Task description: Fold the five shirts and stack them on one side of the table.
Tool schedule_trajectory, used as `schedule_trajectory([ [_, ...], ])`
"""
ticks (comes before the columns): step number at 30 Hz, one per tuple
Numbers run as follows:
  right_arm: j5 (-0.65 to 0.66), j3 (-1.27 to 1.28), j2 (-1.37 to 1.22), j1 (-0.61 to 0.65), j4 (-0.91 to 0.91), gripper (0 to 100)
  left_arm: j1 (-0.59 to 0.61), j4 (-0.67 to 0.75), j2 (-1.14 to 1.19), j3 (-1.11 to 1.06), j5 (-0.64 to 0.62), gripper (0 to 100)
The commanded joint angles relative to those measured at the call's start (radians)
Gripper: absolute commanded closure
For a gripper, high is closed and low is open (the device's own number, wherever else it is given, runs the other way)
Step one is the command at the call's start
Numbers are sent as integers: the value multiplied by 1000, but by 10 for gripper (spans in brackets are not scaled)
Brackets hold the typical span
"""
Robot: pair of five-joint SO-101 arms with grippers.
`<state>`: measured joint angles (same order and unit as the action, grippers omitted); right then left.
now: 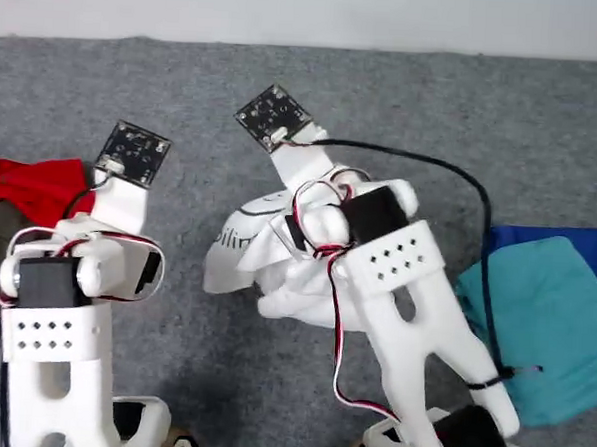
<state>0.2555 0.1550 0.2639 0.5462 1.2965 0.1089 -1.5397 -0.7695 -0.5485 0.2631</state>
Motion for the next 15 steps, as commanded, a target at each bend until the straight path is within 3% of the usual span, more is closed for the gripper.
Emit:
schedule_trajectory([
  [1,5,132,-61,-28,-171,916,-83,54,-9,-58,2,909],
  [6,6,213,-189,-117,-242,734,-132,118,-14,-168,5,909],
  [15,14,57,-62,-378,-48,728,-321,296,-9,-275,0,909],
])
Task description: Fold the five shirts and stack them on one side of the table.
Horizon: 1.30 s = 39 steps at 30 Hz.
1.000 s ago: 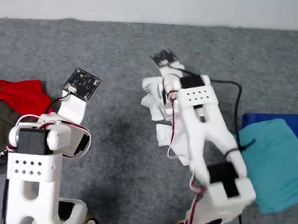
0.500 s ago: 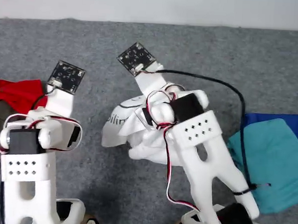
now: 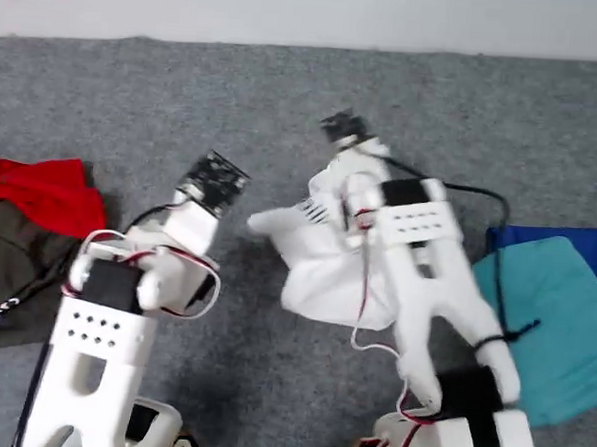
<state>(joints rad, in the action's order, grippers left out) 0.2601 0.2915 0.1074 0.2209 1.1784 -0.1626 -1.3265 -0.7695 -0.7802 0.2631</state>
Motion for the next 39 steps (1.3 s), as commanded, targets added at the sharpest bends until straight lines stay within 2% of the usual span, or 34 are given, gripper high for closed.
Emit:
schedule_trajectory([
  [1,9,-94,122,-61,94,728,-57,121,-9,-81,0,909],
  [4,5,-106,203,-53,171,728,-57,218,-9,-163,0,909],
  [9,11,-101,351,84,291,728,-57,304,-9,-189,-8,909],
  [13,95,-31,409,97,354,728,-58,394,-9,-193,-166,909],
  [16,114,107,418,28,335,728,-64,463,-9,-194,-270,908],
  [19,115,187,418,-65,288,728,-103,480,-8,-194,-318,879],
  [24,120,201,410,-166,282,728,-196,502,-8,-186,-422,771],
  [28,121,203,409,-213,278,728,-213,571,52,-168,-468,765],
  [32,121,203,409,-237,282,728,-245,509,282,50,-523,767],
  [37,121,215,409,-317,285,728,-249,204,621,438,-532,768],
  [39,121,235,409,-338,283,728,-250,135,738,544,-531,769],
])
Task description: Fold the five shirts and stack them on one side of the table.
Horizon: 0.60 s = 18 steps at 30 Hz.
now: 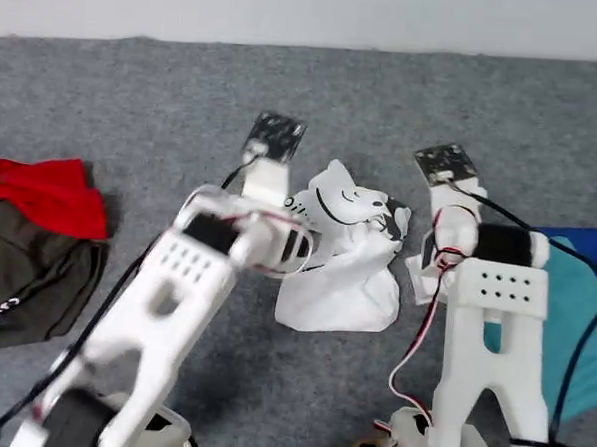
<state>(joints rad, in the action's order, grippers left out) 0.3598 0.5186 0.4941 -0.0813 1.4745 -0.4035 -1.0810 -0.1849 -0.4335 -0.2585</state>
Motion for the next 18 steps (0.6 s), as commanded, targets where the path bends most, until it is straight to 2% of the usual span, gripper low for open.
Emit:
schedule_trajectory([
  [1,21,17,25,-44,-13,728,-11,-130,201,242,-8,777],
  [8,21,21,31,-59,-13,728,-109,-215,397,381,-9,892],
  [18,21,23,31,-58,-13,728,-109,-199,522,401,-6,896],
])
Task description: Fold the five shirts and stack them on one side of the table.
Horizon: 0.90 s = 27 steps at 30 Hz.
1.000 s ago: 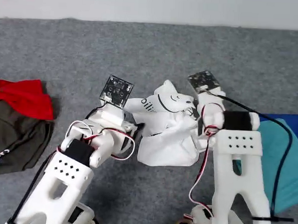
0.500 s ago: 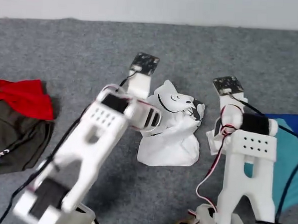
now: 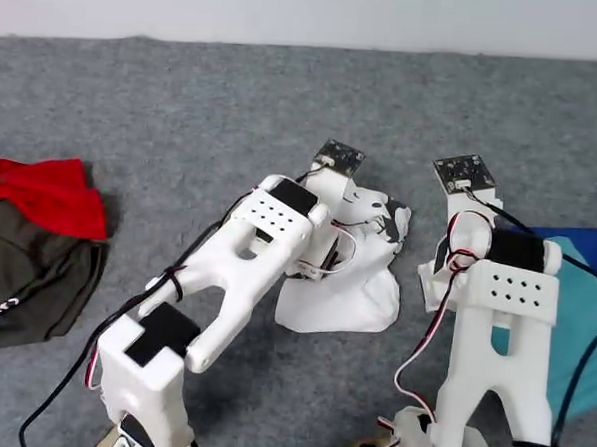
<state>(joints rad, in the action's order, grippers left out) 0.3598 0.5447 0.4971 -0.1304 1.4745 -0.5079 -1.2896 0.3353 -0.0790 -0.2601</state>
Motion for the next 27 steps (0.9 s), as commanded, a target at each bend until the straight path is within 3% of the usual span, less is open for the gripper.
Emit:
schedule_trajectory([
  [1,21,-3,28,-8,-13,728,-3,9,11,54,-5,896],
  [15,21,-3,28,-5,-13,728,-20,8,187,166,-5,901],
  [20,21,-3,28,-5,-12,728,-20,-5,229,219,-3,989],
  [27,21,-3,28,-4,-12,728,12,-239,157,387,46,987],
])
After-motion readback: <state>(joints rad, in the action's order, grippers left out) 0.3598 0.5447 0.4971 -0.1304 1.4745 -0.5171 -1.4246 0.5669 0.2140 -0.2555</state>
